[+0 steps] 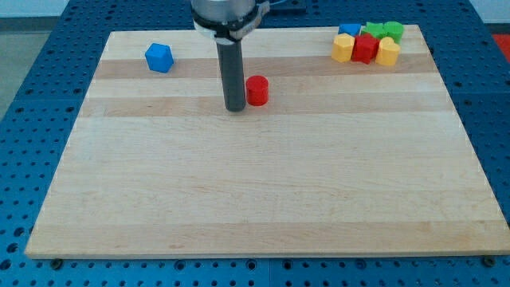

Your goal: Point your arm at the top of blue triangle

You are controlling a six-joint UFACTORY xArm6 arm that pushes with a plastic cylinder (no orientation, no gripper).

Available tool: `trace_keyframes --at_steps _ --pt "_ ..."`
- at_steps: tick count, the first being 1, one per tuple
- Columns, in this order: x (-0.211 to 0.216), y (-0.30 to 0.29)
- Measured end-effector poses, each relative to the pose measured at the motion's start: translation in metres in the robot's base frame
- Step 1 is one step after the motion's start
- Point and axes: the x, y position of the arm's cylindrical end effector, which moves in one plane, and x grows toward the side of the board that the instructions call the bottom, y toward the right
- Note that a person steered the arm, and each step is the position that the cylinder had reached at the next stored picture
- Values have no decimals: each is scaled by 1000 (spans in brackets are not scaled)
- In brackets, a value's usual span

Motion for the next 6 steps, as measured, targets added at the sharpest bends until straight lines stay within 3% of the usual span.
trace_keyframes --at_steps 2,3,5,6 --pt "-14 -71" --pt "-78 -59" --pt "-207 64" --pt "-207 91"
